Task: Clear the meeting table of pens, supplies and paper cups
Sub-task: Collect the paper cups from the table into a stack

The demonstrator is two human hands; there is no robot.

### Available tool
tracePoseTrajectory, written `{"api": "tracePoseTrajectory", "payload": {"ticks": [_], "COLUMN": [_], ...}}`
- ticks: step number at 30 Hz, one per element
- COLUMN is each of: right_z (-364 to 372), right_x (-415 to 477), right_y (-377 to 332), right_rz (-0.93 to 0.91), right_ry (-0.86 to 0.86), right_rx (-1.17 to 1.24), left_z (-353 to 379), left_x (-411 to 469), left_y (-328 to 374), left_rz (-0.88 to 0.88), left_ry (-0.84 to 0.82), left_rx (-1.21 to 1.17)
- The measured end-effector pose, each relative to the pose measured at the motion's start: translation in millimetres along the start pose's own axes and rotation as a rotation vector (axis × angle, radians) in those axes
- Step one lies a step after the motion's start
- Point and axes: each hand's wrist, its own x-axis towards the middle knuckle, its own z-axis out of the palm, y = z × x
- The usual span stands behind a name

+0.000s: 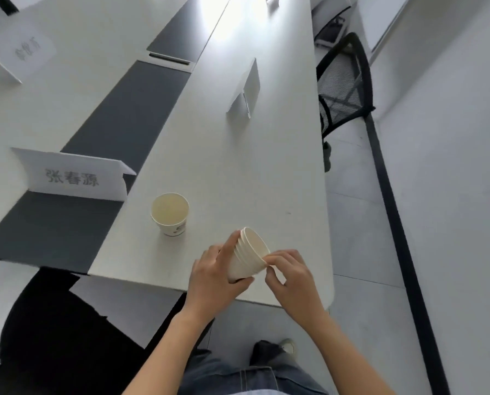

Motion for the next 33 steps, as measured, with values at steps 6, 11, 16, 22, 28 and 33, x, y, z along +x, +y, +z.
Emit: {"api": "tracePoseTrajectory", "payload": {"ticks": [6, 11, 16, 22, 28, 33], "right_z": [-46, -110, -170, -200, -231, -259], "right_x": [-15, -36, -52, -74, -61, -37], "right_y": [53, 122, 188, 231, 263, 299], "right_rz": [0.052, 0.102, 0.186, 0.321, 0.501, 0.703], "right_ry": [0.08, 0.089, 0.133, 0.193, 0.207, 0.249], "right_rx": [-0.026, -0.047, -0.069, 0.068, 0.167, 0.444], "left_z": [52, 132, 205, 250, 280, 318], "left_x": [17, 25, 35, 46, 78, 125], "left_y": [49, 108, 164, 198, 217, 238], "left_rz": [0.061, 0.068, 0.066, 0.102, 0.159, 0.279], "left_ry": [-0.069, -0.121, -0.197, -0.288, -0.356, -0.432], "left_rx": [0.015, -0.014, -0.075, -0.043, -0.032, -0.043]}}
